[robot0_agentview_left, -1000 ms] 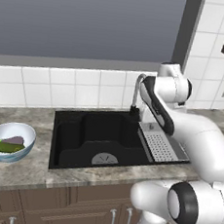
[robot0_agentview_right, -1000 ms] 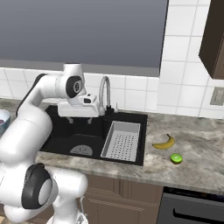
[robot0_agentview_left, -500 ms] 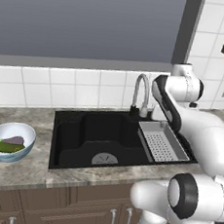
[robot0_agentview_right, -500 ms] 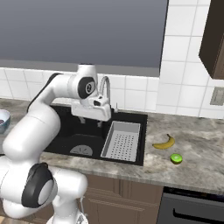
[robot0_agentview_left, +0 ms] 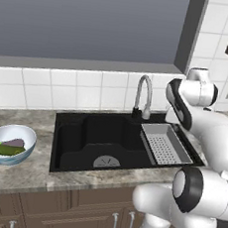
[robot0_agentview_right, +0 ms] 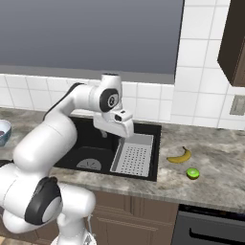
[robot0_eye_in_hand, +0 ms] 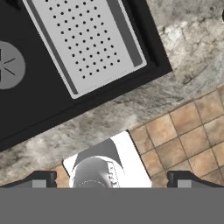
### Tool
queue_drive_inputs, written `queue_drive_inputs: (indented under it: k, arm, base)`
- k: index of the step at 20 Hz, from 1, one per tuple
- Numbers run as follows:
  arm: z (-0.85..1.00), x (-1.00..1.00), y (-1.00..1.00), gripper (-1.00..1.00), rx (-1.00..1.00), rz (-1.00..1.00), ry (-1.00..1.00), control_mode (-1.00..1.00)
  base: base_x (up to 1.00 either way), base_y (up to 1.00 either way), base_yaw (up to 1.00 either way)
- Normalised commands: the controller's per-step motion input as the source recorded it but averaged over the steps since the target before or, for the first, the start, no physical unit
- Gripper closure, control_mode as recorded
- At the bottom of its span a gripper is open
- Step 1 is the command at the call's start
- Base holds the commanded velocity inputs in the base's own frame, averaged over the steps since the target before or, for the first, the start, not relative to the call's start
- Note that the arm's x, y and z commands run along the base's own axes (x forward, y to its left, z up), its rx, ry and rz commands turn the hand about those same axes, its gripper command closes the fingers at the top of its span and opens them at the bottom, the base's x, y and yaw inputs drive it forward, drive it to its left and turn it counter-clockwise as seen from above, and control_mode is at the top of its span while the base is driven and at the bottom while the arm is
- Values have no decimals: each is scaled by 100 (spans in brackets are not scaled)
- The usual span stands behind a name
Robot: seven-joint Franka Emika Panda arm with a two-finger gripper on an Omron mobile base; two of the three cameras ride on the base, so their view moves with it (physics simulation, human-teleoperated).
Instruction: There is a mixed pile of frozen fruits and vegetables on the counter. Locate all the frozen vegetables and place the items in a bowl on the counter. Take all the frozen fruits and defrost them in a running sink.
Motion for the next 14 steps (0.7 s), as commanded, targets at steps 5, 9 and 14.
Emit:
queue_drive_inputs:
  k: [5,9,14]
  arm:
    - [-10,11,-38,-100,0,-13,0,-100]
    - [-8,13,-36,-100,-1,-12,0,-100]
    - [-7,15,-34,-100,-1,-11,0,-100]
  base:
    - [0,0,0]
    - [0,0,0]
    - [0,0,0]
